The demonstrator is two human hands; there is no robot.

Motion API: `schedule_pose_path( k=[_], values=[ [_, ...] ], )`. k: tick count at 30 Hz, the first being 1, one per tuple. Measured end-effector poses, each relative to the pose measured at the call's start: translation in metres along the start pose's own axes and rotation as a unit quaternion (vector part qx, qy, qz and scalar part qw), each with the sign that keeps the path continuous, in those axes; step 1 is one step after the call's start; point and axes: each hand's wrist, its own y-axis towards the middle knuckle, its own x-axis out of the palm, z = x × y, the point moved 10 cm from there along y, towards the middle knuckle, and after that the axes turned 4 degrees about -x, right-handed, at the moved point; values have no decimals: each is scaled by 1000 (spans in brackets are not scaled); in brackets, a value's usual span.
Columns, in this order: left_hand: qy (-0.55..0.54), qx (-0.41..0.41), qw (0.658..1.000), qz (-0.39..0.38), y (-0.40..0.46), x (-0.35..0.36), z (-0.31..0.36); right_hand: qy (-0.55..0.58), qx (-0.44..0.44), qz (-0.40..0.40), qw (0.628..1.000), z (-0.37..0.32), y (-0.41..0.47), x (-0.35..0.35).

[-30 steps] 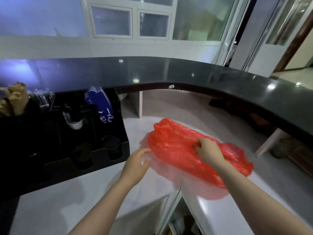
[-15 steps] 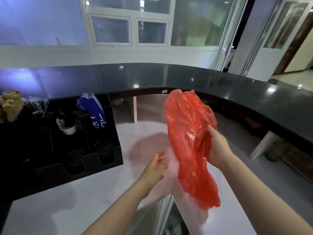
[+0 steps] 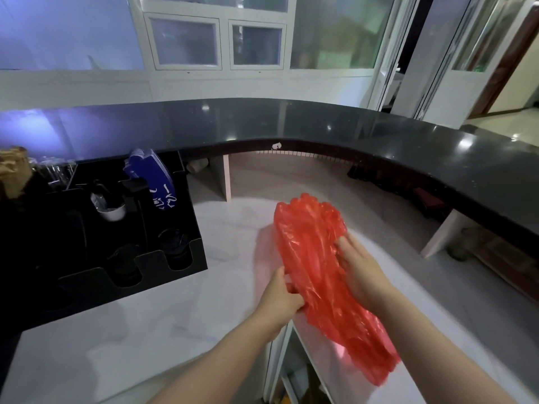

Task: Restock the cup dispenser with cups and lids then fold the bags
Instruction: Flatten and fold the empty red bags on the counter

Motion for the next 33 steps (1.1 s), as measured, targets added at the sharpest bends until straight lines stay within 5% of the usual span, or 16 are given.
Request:
schedule_pose_path(
  k=[7, 14, 19, 22, 25, 29, 33],
  values=[
    [-28, 23, 993, 109, 8, -28, 4, -231, 11, -111, 967, 26, -46, 3],
    [-22, 50, 990, 131, 19, -41, 12, -368, -9, 156, 917, 20, -45, -66],
    [-76, 19, 970, 228, 28, -102, 2, -365, 38, 259, 894, 33, -56, -147],
    [-118, 20, 962, 245, 29, -126, -1, -389, 30, 332, 859, 33, -64, -184],
    [-120, 18, 962, 244, 29, -130, -4, -342, 41, 366, 865, 42, -67, -194],
    [-122, 3, 967, 226, 27, -122, -13, -24, 93, 259, 961, 81, -61, -157],
    [-140, -13, 967, 214, 21, -121, -19, -17, 81, 36, 996, 93, -64, -106]
  ],
)
